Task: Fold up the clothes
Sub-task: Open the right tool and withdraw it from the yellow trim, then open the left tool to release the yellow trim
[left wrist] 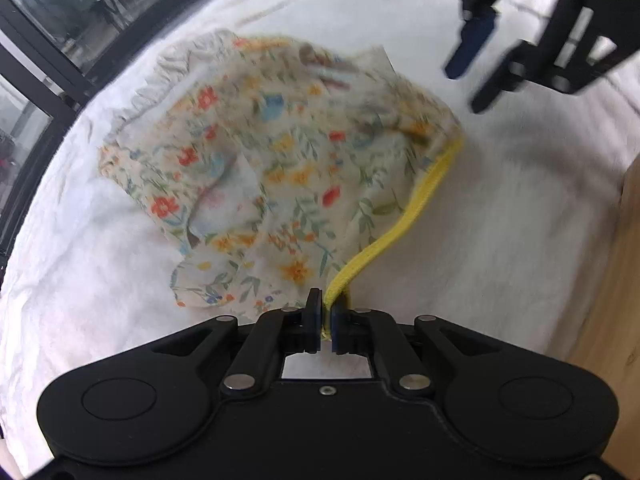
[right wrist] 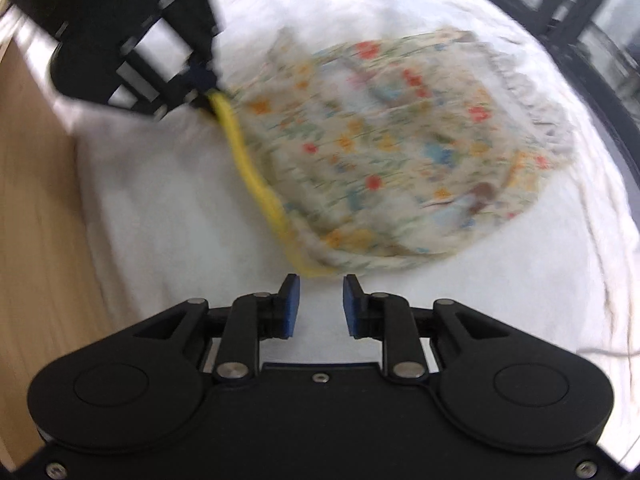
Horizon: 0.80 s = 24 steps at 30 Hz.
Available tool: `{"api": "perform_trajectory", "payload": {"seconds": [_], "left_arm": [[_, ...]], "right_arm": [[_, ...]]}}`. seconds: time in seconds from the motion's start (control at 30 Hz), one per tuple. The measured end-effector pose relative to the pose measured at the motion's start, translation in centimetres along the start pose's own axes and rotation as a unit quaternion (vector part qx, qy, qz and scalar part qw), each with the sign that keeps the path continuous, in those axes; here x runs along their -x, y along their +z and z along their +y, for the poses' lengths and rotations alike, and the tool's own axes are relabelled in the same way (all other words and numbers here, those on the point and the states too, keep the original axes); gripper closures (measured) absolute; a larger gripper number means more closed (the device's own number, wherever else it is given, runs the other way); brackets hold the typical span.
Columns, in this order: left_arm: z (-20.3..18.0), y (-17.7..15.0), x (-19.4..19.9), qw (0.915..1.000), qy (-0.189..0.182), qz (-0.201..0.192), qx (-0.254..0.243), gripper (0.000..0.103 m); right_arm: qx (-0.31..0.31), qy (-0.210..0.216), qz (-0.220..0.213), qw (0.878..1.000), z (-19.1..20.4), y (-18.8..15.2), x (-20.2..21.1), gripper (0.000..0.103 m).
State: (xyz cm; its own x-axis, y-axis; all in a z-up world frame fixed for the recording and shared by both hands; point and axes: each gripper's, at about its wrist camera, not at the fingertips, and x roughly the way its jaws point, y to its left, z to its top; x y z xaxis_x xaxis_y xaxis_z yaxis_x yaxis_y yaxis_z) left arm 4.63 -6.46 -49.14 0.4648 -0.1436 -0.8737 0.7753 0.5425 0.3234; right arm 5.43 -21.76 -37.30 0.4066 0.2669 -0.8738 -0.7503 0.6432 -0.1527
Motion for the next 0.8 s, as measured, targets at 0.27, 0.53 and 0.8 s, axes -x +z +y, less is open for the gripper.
{"api": "perform_trajectory", "payload": {"seconds": [0.27,0.53,0.8], "left_arm": [[-2.7,0.7,-0.8,0.9951,0.028,0.032,-0.09,0.098],[-2.2,-0.7,0.1,0.9956,0.017,0.004,-0.092,0.098],[-2.1,0.3,0.0,0.9975,0.008,0.003,-0.071,0.094]], "right_arm": [[-0.001,-0.066,-0.011,0.998,-2.0,2.5,-3.6,0.076],[-0.072,-0.057,0.048,0.995,-4.3,-0.4,-5.6,0.078],[-0.048,-0.036,-0.024,0.998,-2.5,-0.5,-2.1,0.077]]}}
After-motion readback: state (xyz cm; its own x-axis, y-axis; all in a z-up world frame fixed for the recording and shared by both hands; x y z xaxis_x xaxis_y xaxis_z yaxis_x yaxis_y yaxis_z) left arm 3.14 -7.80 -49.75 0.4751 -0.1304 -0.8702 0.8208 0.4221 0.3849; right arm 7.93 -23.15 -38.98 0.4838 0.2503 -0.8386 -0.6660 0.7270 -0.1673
